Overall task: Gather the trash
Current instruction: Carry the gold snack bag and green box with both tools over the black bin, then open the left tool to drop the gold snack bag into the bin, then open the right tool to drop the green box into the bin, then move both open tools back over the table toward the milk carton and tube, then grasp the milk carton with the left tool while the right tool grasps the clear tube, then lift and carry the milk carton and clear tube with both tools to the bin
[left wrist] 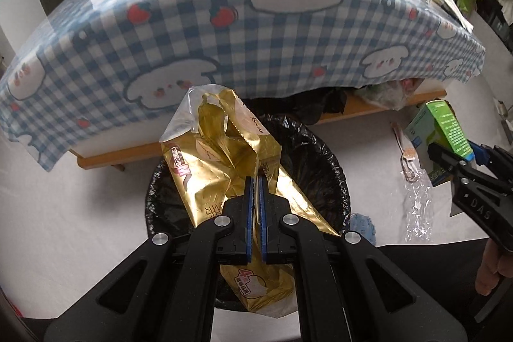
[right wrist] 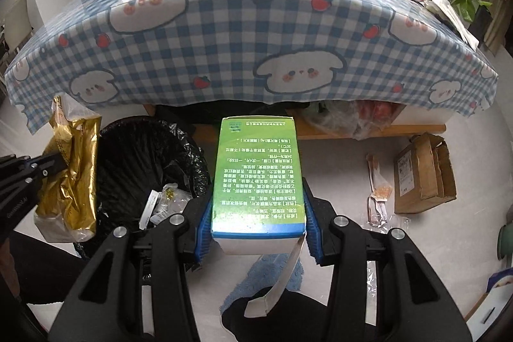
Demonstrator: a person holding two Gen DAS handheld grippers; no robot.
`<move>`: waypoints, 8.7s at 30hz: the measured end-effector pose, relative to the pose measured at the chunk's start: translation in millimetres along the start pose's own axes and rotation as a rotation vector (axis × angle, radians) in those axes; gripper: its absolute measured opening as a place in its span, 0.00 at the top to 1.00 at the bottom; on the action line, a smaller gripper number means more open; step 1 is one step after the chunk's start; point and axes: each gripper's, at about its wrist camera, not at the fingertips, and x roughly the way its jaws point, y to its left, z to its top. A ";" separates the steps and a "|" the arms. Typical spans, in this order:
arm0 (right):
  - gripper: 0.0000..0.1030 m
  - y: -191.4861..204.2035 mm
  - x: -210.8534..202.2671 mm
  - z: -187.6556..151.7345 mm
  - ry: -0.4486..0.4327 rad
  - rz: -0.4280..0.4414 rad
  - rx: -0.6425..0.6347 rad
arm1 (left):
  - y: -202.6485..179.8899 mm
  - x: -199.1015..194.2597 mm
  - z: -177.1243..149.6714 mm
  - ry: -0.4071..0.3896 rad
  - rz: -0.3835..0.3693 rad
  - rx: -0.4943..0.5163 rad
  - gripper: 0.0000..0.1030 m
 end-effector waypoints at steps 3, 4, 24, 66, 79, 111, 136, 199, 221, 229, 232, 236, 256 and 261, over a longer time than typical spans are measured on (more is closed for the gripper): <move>0.57 -3.2 3.7 -1.0 0.007 -0.007 0.011 | -1.8 14.8 -1.9 0.020 -0.001 -0.003 0.98; 0.57 -4.0 4.3 -1.5 0.008 -0.008 0.015 | -2.2 19.0 -2.7 0.026 -0.004 -0.002 0.98; 0.57 15.8 20.2 -1.6 0.036 -0.004 0.017 | 15.6 22.4 -6.5 -0.020 0.008 -0.054 0.21; 0.24 187.5 24.4 8.5 -0.002 0.079 -0.172 | 172.3 -14.1 -50.9 -0.039 0.130 -0.231 0.06; 0.07 156.0 -22.3 45.1 -0.142 0.051 -0.106 | 166.6 -53.4 -24.9 -0.086 0.139 -0.215 0.06; 0.10 152.8 -63.3 216.1 -0.316 0.026 -0.149 | 184.3 -128.2 142.5 -0.246 0.166 -0.224 0.06; 0.35 164.6 48.7 354.0 -0.208 0.128 -0.126 | 209.1 -39.3 302.9 -0.195 0.168 -0.280 0.06; 0.76 118.1 86.3 383.2 -0.120 0.121 -0.037 | 166.1 29.3 368.4 -0.089 0.115 -0.264 0.36; 0.76 117.7 47.5 335.3 -0.119 0.067 -0.078 | 151.1 17.2 341.7 -0.065 0.165 -0.273 0.16; 0.76 117.6 60.5 348.0 -0.115 0.068 -0.083 | 153.6 50.9 352.8 -0.017 0.187 -0.273 0.16; 0.76 118.2 64.8 351.5 -0.113 0.073 -0.083 | 152.3 58.4 355.3 -0.005 0.195 -0.262 0.18; 0.76 119.1 67.1 355.3 -0.115 0.078 -0.082 | 153.0 66.8 355.5 0.025 0.177 -0.254 0.38; 0.76 132.6 31.5 326.4 -0.132 0.091 -0.083 | 157.7 14.1 309.5 -0.042 0.166 -0.239 0.40; 0.76 136.5 16.9 311.2 -0.139 0.097 -0.078 | 160.1 -2.9 289.8 -0.055 0.151 -0.249 0.40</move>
